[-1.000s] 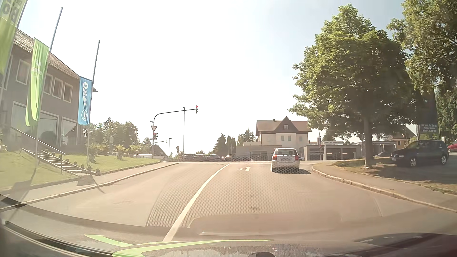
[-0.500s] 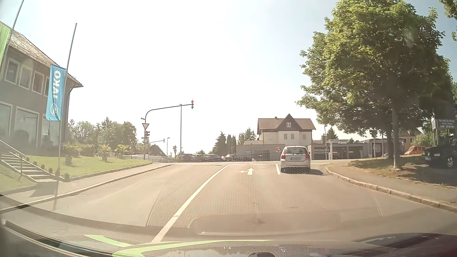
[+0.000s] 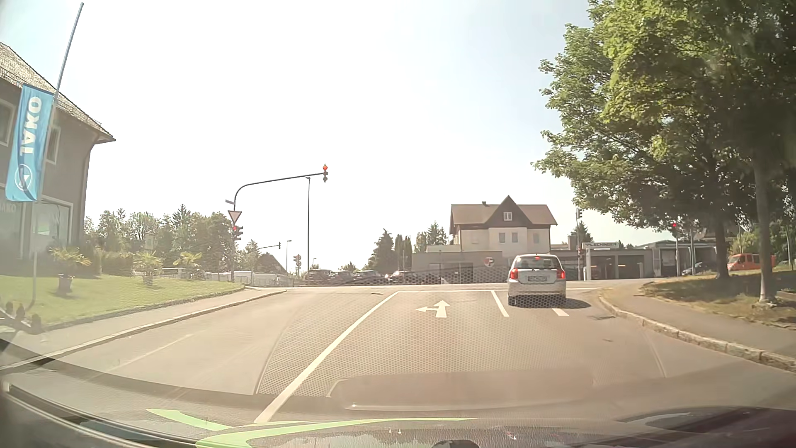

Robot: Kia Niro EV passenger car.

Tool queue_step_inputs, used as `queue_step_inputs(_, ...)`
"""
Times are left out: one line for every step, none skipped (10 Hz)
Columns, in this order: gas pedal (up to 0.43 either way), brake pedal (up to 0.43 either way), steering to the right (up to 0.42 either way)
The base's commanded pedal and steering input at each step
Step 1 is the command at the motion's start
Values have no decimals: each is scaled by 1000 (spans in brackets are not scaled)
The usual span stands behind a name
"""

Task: Follow the waypoints while adhering to traffic rules and regulations

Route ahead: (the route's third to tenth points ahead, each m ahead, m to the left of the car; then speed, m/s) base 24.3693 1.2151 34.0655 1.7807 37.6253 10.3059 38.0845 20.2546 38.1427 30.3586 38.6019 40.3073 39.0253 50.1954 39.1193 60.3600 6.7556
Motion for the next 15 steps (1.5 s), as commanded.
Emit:
queue_step_inputs(0, 0, -4)
queue_step_inputs(0, 0, -4)
queue_step_inputs(0, 0, 2)
queue_step_inputs(0, 0, 10)
queue_step_inputs(0, 0, 15)
queue_step_inputs(0, 0, 16)
queue_step_inputs(0, 0, 16)
queue_step_inputs(0, 0, 16)
queue_step_inputs(0, 0, 16)
queue_step_inputs(0, 0, 16)
queue_step_inputs(0, 0, 15)
queue_step_inputs(0, 0, 15)
queue_step_inputs(0, 0, 15)
queue_step_inputs(0, 6, 18)
queue_step_inputs(0, 18, 22)
